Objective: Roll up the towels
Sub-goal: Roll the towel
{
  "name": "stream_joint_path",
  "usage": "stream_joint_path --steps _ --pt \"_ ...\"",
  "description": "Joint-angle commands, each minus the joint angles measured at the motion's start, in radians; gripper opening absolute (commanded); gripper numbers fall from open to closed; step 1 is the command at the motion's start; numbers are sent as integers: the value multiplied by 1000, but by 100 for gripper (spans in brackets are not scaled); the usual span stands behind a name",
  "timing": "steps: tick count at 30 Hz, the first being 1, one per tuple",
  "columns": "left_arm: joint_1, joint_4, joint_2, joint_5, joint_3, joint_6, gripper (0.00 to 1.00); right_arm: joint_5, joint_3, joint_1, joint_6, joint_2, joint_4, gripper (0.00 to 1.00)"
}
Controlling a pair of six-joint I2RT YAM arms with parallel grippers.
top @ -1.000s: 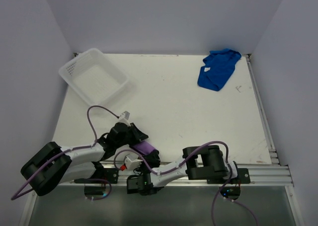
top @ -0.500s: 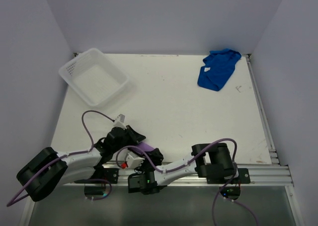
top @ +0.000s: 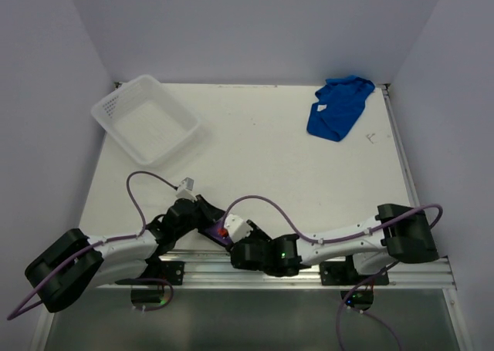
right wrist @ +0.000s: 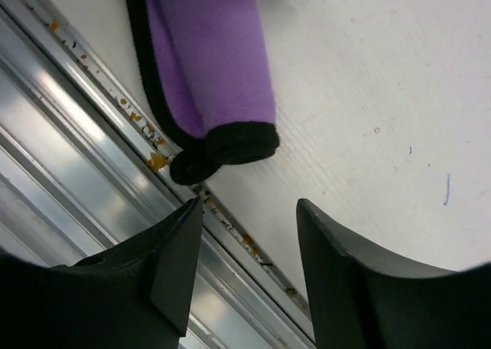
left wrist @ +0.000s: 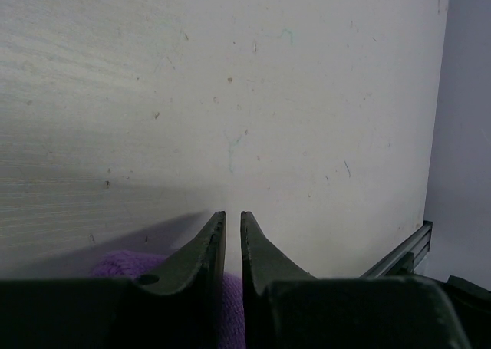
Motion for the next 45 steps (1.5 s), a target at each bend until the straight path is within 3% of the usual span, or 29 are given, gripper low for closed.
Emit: stream_joint_path --steps 1,6,13,25,34,41,45 --pt "-8 -23 -10 -45 -19 12 17 -278 -122 -135 71 -123 238 54" --pt "-10 -40 -23 -50 -22 15 17 -600 -223 -318 122 -224 416 49" --pt "-13 -54 -35 -52 -21 18 17 -864 -298 -516 254 -172 608 53" --pt "-19 -78 -55 -53 -13 26 16 -964 -304 -589 312 -14 729 54" --pt "-18 -112 -73 -67 -6 34 16 -990 -378 -582 330 47 813 48" --pt "-18 -123 -79 -75 1 37 16 -913 -364 -516 282 14 723 46" --pt "-18 -129 -84 -79 7 40 16 -858 -323 -462 242 7 648 40"
